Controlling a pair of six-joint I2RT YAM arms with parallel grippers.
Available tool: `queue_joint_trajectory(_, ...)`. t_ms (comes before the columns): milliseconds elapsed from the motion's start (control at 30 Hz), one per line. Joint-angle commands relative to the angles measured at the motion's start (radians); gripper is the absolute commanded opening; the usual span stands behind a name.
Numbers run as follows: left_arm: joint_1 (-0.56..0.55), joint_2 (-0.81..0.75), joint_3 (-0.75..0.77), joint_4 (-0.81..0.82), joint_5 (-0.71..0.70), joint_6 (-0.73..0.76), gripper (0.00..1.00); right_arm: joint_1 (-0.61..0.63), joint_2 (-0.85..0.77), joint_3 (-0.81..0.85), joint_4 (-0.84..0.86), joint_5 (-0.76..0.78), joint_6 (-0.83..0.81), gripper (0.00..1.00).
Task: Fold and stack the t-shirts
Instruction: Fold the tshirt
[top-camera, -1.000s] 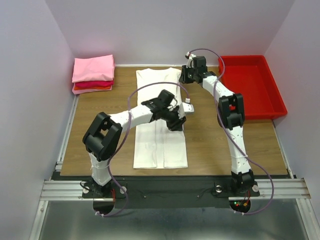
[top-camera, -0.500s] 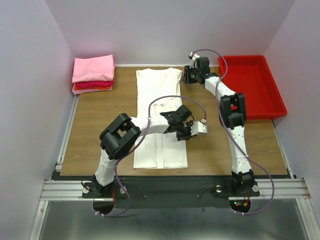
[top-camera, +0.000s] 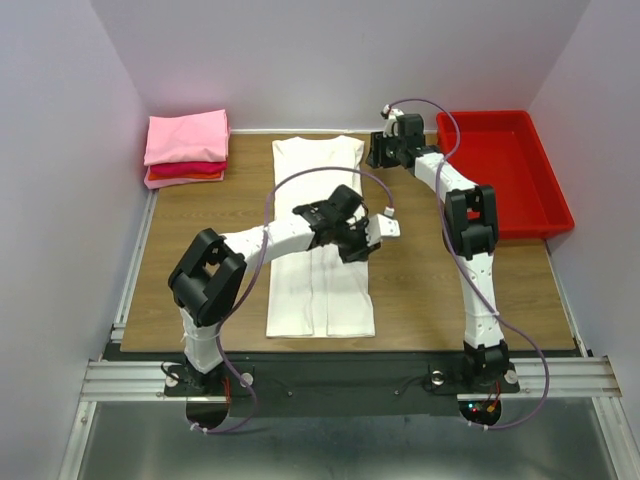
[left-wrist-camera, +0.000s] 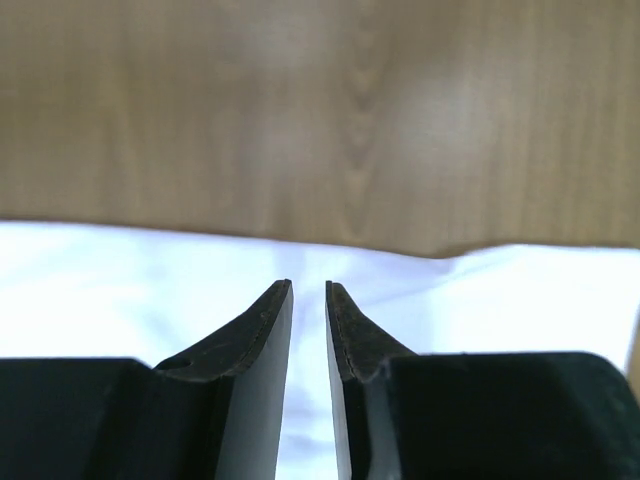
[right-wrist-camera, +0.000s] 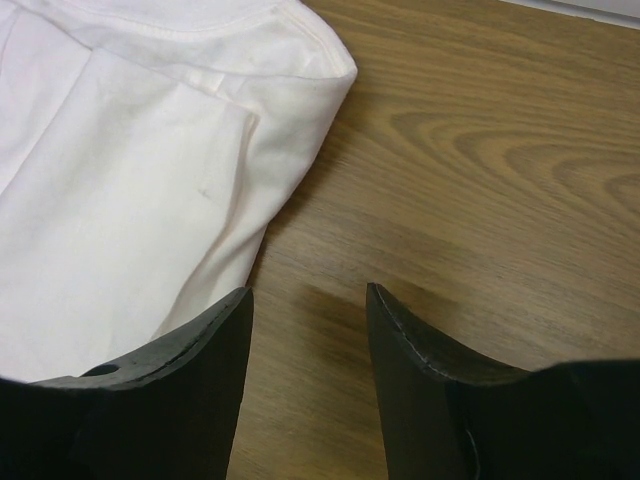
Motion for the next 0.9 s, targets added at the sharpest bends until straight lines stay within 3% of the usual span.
queue_joint_trajectory(0,0.048,0.069,0.079,-0.025,-0.027,0.016,0.31,0.000,-0.061,0.035,0.048,0.017,-0.004,0.55)
queue_joint_trajectory(100,0.053,0.140,0.106,-0.065,-0.053,0.063,0.31,-0.003,-0.057,0.044,0.048,0.038,-0.009,0.60)
queue_joint_trajectory(300,0.033,0.180,0.084,-0.076,-0.039,0.120,0.31,-0.008,-0.029,0.080,0.048,0.032,-0.001,0.59)
queue_joint_trajectory(400,0.002,0.168,0.038,-0.128,0.005,0.199,0.29,-0.011,-0.015,0.098,0.048,0.006,-0.003,0.54)
queue_joint_trajectory(533,-0.055,0.101,-0.132,-0.185,0.056,0.324,0.25,-0.016,-0.032,0.077,0.048,-0.048,-0.026,0.50)
queue_joint_trajectory(700,-0.066,0.068,-0.207,-0.246,0.098,0.367,0.24,-0.019,-0.101,-0.057,0.042,-0.114,-0.122,0.54)
queue_joint_trajectory(867,-0.059,0.051,-0.221,-0.281,0.116,0.387,0.23,-0.045,-0.279,-0.250,0.034,-0.161,-0.228,0.57)
